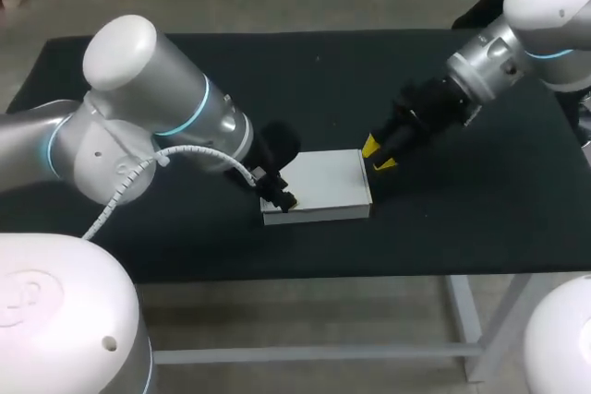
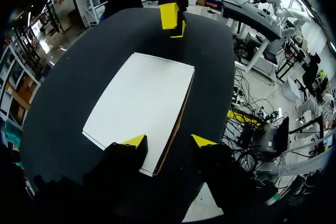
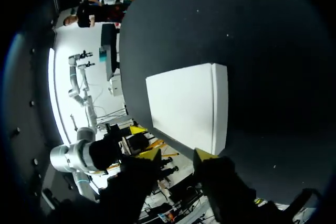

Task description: Assemble the packaging by folding the flat box into shape, placing the metal phone stand inside, and closing the box properly

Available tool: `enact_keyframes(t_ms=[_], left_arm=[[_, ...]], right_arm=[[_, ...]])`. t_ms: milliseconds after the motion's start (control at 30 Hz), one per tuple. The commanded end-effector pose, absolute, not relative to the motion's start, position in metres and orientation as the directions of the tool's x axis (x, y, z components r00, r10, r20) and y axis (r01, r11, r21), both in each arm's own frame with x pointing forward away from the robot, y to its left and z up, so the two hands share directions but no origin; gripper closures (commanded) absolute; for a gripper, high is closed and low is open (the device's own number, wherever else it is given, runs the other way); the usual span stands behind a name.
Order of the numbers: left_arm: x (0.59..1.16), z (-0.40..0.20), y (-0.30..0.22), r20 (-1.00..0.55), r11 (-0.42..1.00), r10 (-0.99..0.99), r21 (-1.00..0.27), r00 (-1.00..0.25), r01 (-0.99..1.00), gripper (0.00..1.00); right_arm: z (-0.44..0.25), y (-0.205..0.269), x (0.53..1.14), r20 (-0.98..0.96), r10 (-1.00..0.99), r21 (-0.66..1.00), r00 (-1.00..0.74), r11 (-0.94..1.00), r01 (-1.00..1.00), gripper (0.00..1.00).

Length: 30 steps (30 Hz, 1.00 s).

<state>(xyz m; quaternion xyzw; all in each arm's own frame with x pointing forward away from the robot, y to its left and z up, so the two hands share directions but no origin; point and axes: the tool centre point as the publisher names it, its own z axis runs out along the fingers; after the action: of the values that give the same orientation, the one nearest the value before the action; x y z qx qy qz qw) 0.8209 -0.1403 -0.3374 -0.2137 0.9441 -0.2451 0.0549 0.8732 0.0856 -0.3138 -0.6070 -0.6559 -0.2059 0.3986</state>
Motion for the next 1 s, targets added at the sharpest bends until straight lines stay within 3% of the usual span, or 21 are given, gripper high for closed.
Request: enact_keyframes(t_ms=[33,367,867,1000], left_arm=[[0.807,-0.322,-0.141,0.019,0.780,-0.466,-0.463,-0.885,-0.420,0.00],[0.772,-0.312,-0.150,0.124,0.674,-0.616,-0.428,-0.778,-0.602,0.00],[0.772,-0.312,-0.150,0.124,0.674,-0.616,-0.428,-0.778,-0.602,0.00],[0.776,-0.317,-0.160,0.204,0.512,-0.748,-0.428,-0.631,-0.745,0.00]], right_arm=[[-0.293,0.072,0.871,0.777,0.630,-0.115,-0.002,0.145,0.983,0.00],[-0.262,0.039,0.881,0.725,0.638,0.209,-0.260,0.156,0.965,0.00],[-0.257,0.030,0.884,0.723,0.637,0.228,-0.269,0.147,0.963,0.00],[-0.263,0.020,0.886,0.679,0.629,0.346,-0.378,0.180,0.921,0.00]])
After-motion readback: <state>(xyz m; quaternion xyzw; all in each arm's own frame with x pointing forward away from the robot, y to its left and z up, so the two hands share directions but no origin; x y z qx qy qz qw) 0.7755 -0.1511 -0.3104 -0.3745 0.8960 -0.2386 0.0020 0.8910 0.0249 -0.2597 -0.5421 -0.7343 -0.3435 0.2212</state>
